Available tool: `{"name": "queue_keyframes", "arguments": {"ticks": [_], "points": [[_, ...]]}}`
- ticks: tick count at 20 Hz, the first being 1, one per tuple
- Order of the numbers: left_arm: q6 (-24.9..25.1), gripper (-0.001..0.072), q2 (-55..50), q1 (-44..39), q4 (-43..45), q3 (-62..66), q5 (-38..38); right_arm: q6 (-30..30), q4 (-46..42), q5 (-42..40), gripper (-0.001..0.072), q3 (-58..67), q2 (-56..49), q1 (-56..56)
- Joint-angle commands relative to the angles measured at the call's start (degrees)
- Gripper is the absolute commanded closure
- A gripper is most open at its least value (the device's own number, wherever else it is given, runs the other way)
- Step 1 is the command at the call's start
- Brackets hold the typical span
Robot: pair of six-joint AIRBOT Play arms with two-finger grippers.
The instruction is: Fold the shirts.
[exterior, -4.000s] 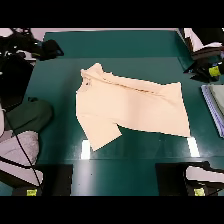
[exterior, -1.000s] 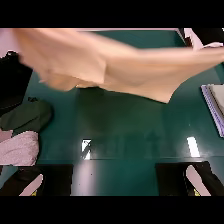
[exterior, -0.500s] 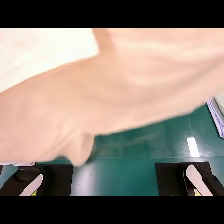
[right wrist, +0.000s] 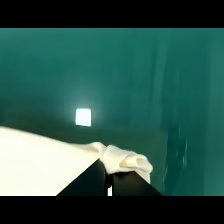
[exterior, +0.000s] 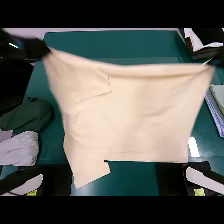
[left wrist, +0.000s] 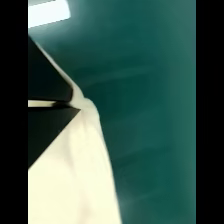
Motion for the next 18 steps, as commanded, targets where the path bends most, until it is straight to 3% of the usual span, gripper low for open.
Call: {"name": "queue_keyframes", "arguments": {"ticks": [1,4,9,13,15,18], "points": [[0.11,0.068,-11.91,0.07,-0.02,-5.42,4.13,0.09,-4.07,-3.52,0.0694,-5.68,-11.93,3.56],[-0.76,0.0681,-20.31,2.19,-2.14,-2.78,10.84,0.11,-3.76,-5.31,0.0694,-0.7,-21.24,3.56],[4.76,0.0681,-26.12,7.89,-14.8,3.45,10.51,0.09,-3.8,-4.7,0.0694,12.37,-29.0,3.56],[10.1,0.068,-25.97,10.1,-16.11,3.54,-2.34,-1.25,-4.13,-0.13,0.0694,15.06,-28.59,2.51],[10.38,0.0681,-25.97,10.08,-12.83,3.52,-9.86,-2.23,-4.48,0.59,0.0694,10.51,-26.29,2.36],[10.34,0.0681,-25.97,9.99,-12.07,0.44,-12.61,-2.51,-4.39,-3.15,0.0694,-0.63,-21.4,2.03]]}}
